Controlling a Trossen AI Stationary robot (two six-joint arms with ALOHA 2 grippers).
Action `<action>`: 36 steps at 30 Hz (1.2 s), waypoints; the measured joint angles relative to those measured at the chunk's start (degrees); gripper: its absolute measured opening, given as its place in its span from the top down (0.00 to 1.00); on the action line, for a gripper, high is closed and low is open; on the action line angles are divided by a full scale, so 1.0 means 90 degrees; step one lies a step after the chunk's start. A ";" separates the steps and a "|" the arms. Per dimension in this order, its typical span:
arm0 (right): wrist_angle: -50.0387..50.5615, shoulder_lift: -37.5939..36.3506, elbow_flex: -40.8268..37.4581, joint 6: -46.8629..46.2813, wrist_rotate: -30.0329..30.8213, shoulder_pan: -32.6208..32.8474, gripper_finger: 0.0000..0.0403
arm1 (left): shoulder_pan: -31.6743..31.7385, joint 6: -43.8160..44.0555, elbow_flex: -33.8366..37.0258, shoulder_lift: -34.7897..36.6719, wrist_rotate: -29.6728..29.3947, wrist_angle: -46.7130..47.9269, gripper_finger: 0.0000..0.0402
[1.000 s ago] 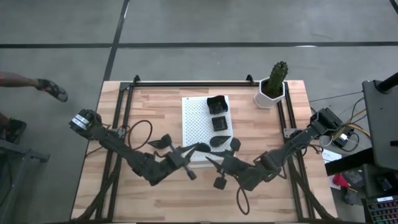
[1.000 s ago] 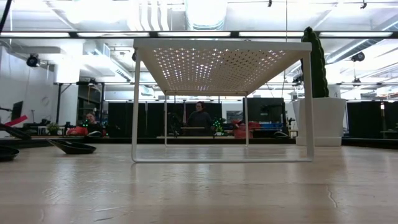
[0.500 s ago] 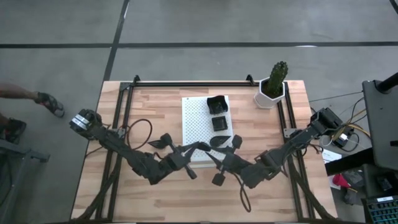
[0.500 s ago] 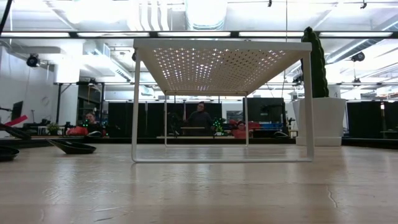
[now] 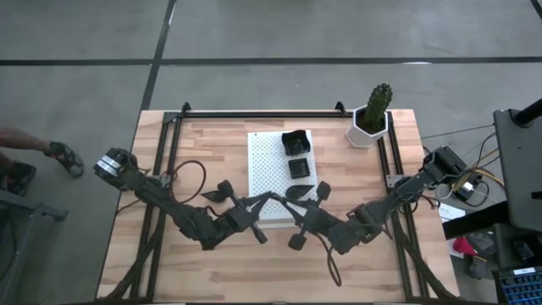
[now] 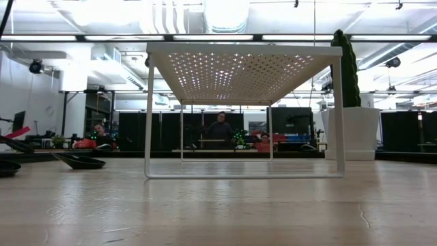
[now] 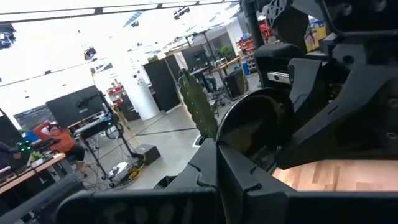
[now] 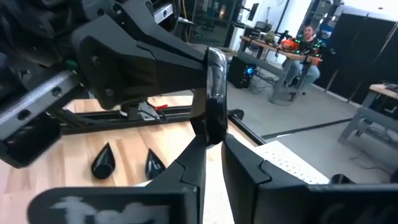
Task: Pick & Place Mini shaped plates
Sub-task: Stack the black drop-shaped plate on top of the black drop-shaped plate on the shelf
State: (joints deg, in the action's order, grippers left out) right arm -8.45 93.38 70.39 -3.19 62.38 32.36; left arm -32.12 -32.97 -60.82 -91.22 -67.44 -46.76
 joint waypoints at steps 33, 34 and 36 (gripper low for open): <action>0.1000 -0.0709 0.0322 0.0916 -0.0419 -0.0024 0.98 | -0.0027 0.0503 0.0022 -0.0027 0.1637 0.0132 0.58; 0.1132 -0.0709 0.0373 0.0923 -0.0419 -0.0022 0.98 | -0.0027 0.0500 0.0022 -0.0024 0.1642 0.0148 0.57; 0.1484 -0.0709 0.0500 0.0911 -0.0444 -0.0036 0.98 | -0.0031 0.0475 0.0022 -0.0022 0.1633 0.0162 0.57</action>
State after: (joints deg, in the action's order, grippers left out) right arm 4.91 87.00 74.89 5.01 58.38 32.04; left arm -32.40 -28.69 -60.62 -91.42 -52.75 -45.30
